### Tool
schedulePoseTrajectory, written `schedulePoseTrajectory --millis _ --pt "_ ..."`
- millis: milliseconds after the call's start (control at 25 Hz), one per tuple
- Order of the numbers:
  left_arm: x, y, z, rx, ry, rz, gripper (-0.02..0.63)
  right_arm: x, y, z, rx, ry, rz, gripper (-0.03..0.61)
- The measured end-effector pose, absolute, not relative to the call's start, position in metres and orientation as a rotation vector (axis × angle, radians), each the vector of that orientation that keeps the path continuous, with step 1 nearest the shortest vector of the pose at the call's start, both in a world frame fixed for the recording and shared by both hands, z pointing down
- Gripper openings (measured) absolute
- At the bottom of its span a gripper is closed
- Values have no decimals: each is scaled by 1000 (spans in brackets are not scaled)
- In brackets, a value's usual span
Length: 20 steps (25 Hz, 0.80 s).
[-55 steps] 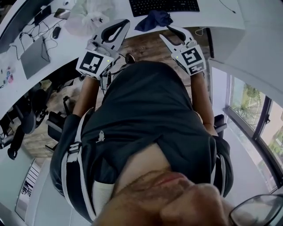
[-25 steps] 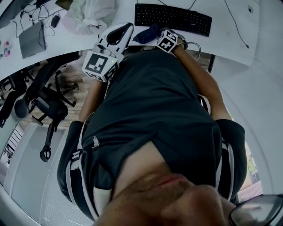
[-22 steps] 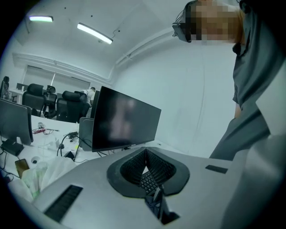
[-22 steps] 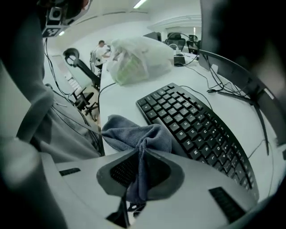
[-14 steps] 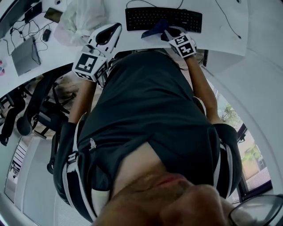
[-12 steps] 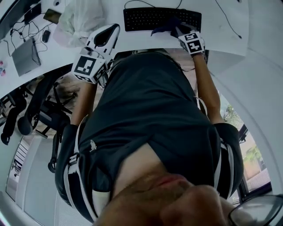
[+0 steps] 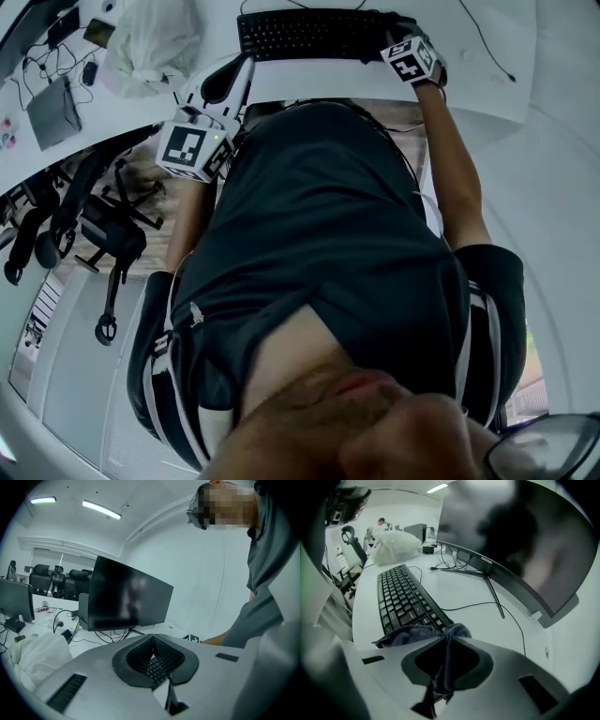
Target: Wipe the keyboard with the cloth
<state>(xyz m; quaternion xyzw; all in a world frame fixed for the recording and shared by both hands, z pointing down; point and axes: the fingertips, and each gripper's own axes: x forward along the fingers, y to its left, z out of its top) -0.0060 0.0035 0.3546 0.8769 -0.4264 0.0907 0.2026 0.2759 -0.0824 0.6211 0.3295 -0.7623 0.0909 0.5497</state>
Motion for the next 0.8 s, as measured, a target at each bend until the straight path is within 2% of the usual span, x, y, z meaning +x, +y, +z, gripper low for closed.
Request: schedulePoseTrajectory --millis 200,360,520,640,720,800 --pt "-1 -1 345 2445 -1242 247 5 315 -103 622 968 -1803 442 43" --pt "-2 -1 349 2430 -1245 269 5 263 -76 619 724 -1892 254 43" --pt "0 -2 348 2440 -1224 263 5 301 -102 613 1052 -1836 542 43" --pt "-1 -3 353 2437 -1213 278 5 268 -89 619 864 -1888 368 43" --pt "-1 -6 356 2440 -1197 285 5 274 -93 618 850 -1861 309 43" --pt "-4 -7 354 2447 -1192 274 5 298 -105 614 1022 -1822 495 43"
